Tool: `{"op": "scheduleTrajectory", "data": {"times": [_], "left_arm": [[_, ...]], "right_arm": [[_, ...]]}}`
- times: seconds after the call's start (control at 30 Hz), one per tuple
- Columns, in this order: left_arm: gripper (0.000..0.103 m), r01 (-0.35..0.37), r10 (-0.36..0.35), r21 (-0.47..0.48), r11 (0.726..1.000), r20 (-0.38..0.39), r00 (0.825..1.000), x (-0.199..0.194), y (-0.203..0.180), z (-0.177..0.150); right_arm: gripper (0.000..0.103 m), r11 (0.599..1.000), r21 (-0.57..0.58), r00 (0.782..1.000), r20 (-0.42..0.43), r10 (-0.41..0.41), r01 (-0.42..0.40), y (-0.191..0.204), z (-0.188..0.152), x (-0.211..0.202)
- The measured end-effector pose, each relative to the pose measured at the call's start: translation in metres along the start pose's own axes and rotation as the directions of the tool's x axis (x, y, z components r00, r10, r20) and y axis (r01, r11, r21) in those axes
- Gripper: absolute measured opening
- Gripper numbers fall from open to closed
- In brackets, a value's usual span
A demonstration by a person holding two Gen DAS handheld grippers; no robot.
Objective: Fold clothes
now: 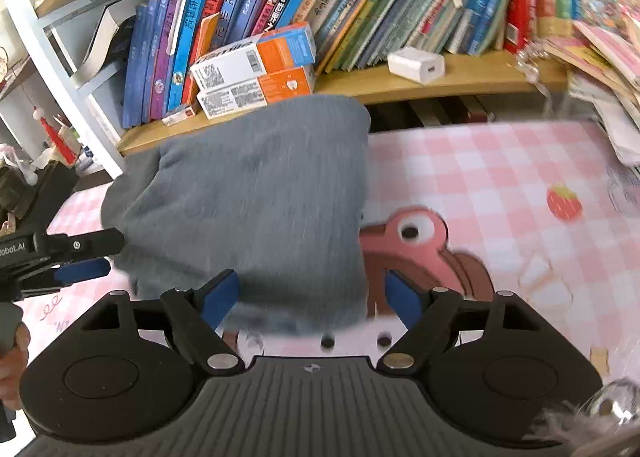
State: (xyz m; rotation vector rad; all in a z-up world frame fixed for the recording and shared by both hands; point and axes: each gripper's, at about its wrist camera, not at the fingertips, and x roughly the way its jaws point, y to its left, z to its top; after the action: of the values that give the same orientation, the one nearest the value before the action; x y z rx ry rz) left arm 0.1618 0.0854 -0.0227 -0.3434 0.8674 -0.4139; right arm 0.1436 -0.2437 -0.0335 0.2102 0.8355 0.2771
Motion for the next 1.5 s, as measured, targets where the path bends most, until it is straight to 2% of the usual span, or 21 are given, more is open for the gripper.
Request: {"op": "scheduleTrajectory", "data": {"times": [0.23, 0.47, 0.63, 0.77, 1.0, 1.37, 1.5], "left_arm": [[0.080, -0.015, 0.015, 0.045, 0.999, -0.015, 1.000, -0.023, -0.018, -0.032], [0.080, -0.047, 0.048, 0.083, 0.995, -0.012, 0.999, -0.040, -0.032, -0.055], [0.081, -0.130, 0.128, 0.105, 0.986, 0.030, 0.991, -0.050, -0.041, -0.066], [0.083, -0.172, 0.166, 0.145, 0.974, 0.053, 0.985, -0.055, -0.048, -0.073], [0.094, -0.218, 0.203, 0.202, 0.955, 0.089, 0.975, -0.061, -0.058, -0.087], [0.098, -0.234, 0.208, 0.261, 0.936, 0.123, 0.970, -0.064, -0.070, -0.094], [0.099, -0.238, 0.211, 0.251, 0.938, 0.127, 0.969, -0.066, -0.070, -0.094]], "right_arm": [[0.079, 1.000, 0.003, 1.000, -0.007, -0.009, 0.009, 0.015, -0.029, -0.024], [0.081, 0.998, -0.055, 1.000, -0.012, -0.026, 0.025, 0.033, -0.056, -0.042], [0.084, 0.994, -0.089, 0.998, 0.007, -0.070, 0.071, 0.037, -0.069, -0.053], [0.088, 0.991, -0.096, 0.995, 0.030, -0.094, 0.097, 0.040, -0.074, -0.059], [0.093, 0.985, -0.120, 0.992, 0.041, -0.119, 0.123, 0.044, -0.078, -0.065], [0.096, 0.981, -0.131, 0.989, 0.052, -0.135, 0.141, 0.046, -0.082, -0.070], [0.096, 0.981, -0.132, 0.989, 0.052, -0.136, 0.142, 0.046, -0.082, -0.071]]}}
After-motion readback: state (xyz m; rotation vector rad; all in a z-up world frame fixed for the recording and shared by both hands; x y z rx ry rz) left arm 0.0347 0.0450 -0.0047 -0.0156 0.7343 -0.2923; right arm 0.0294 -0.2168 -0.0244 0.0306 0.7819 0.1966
